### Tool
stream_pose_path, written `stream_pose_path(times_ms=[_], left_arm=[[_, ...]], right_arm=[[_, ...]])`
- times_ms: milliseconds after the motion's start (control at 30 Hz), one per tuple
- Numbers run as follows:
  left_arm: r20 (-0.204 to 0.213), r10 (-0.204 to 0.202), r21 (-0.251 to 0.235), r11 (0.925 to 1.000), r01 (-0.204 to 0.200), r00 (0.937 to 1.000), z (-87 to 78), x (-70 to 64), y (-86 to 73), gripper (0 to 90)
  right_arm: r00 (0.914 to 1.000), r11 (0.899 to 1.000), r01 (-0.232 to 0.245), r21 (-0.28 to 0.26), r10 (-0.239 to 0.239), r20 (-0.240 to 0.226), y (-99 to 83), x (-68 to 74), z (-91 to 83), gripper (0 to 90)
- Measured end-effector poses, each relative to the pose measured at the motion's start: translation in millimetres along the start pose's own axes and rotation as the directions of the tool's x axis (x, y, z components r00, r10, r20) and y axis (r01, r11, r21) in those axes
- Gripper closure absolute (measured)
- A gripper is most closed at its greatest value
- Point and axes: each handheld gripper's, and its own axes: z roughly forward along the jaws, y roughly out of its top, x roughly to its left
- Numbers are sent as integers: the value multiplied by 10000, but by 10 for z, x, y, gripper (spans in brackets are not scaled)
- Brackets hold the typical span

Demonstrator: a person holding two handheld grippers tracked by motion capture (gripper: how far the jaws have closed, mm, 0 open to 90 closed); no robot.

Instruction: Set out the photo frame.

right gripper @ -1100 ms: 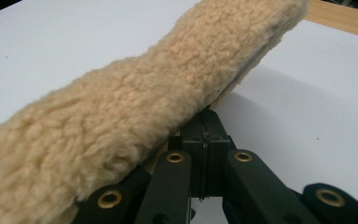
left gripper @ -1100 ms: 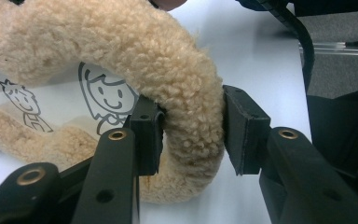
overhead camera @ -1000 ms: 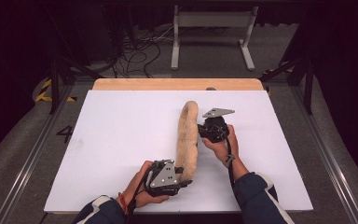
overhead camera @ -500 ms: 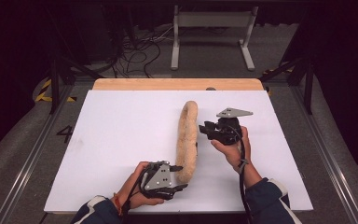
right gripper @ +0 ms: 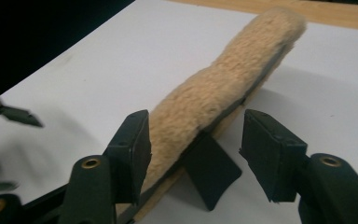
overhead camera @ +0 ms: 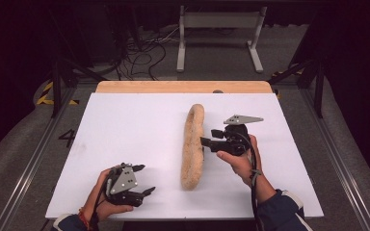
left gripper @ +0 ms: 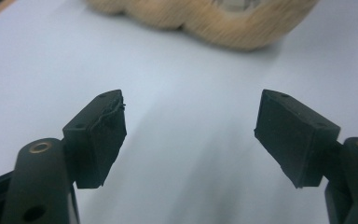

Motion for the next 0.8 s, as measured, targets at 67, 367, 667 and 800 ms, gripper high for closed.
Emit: stream_pose_path(times_ms=[67, 367, 667, 800], left_arm=[[-259, -281, 267, 9992, 288, 9993, -11, 90, -110, 231], [-49, -1238, 492, 9911, 1239, 9923, -114, 271, -329, 204], [442, -1333, 411, 9905, 1315, 9901, -94, 258, -304, 204], [577, -1293, 466, 9908, 1267, 9899, -69, 248, -293, 204]], right_arm=[[9999, 9997, 102, 225, -99, -136, 21, 50, 24, 391], [9960, 9878, -717, 1381, 782, -426, 129, 97, 312, 303], [9888, 9558, -1423, 2574, 1492, -73, 171, 68, 558, 382], [9905, 9535, -1301, 2720, 1373, -76, 190, 60, 546, 408]])
